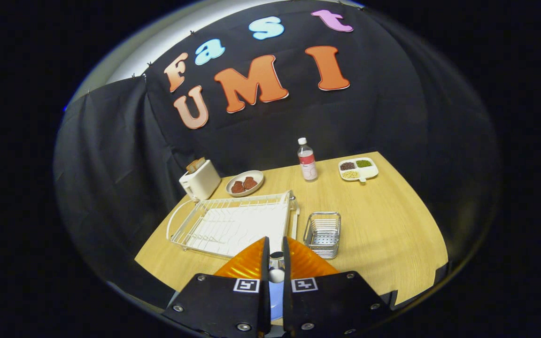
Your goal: Take the plate from the dish rack, then take the spoon from the basket and place it into the plate.
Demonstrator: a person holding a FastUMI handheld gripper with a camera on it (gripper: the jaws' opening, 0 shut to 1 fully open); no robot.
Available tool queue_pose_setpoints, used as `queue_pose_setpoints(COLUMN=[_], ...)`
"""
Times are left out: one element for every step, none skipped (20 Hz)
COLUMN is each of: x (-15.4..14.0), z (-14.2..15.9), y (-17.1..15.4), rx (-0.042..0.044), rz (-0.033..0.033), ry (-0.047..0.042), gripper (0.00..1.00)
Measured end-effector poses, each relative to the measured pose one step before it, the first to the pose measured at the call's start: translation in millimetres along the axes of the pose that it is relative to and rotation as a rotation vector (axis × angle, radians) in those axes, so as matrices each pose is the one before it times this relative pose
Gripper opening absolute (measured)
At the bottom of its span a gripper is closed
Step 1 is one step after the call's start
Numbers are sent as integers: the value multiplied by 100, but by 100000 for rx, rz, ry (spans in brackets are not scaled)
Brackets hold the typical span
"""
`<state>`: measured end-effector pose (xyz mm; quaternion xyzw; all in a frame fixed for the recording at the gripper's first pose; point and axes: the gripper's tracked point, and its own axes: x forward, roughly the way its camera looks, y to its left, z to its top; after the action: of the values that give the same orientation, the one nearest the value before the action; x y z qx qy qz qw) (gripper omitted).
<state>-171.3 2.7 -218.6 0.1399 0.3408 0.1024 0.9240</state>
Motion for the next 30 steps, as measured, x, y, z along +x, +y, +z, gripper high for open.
queue_pose_setpoints(x=[31,186,376,320,796,976,855,687,813,654,606,388,355,153,350,-316,55,-201,-69,-28,-12,235,328,183,294,127,10,-290,-207,-502], z=[-542,-631,-800,-763,-896,-1018,-858,-802,-594,-657,-376,-247,-328,-480,-362,-674,-1070,-996,-738,-680,-665,-621,-586,-675,-720,-341,-326,422,854,682], y=[796,669,671,635,511,409,339,235,210,187,380,194,165,-200,12,-98,-61,-291,-281,-240,-229,-348,-547,-769,-523,-257,-193,257,124,-217], rx=[-1424,-1661,-1396,-1156,-838,-593,-609,-907,-989,-833,-654,-769,-1797,-1845,-509,1411,2235,1720,1767,1958,1480,654,-1054,-1790,-1387,-938,363,465,556,1018], rz=[2878,2233,2218,1942,1750,1327,1376,863,902,798,1261,887,550,-253,536,191,542,255,234,-346,-229,-1034,-2165,-2737,-2050,-1252,-851,690,-227,66], ry=[1285,1223,1843,1730,1952,2166,2181,1816,1392,1859,1206,750,547,517,325,1749,3031,2234,1238,1220,1532,1041,945,2586,2458,2587,2582,-753,-1760,-920], gripper=[10,10,10,10,10,10,10,10,10,10,10,10,10,10,10,11,12,12,12,12,13,14,14,16,16,18,17,15,14,13])
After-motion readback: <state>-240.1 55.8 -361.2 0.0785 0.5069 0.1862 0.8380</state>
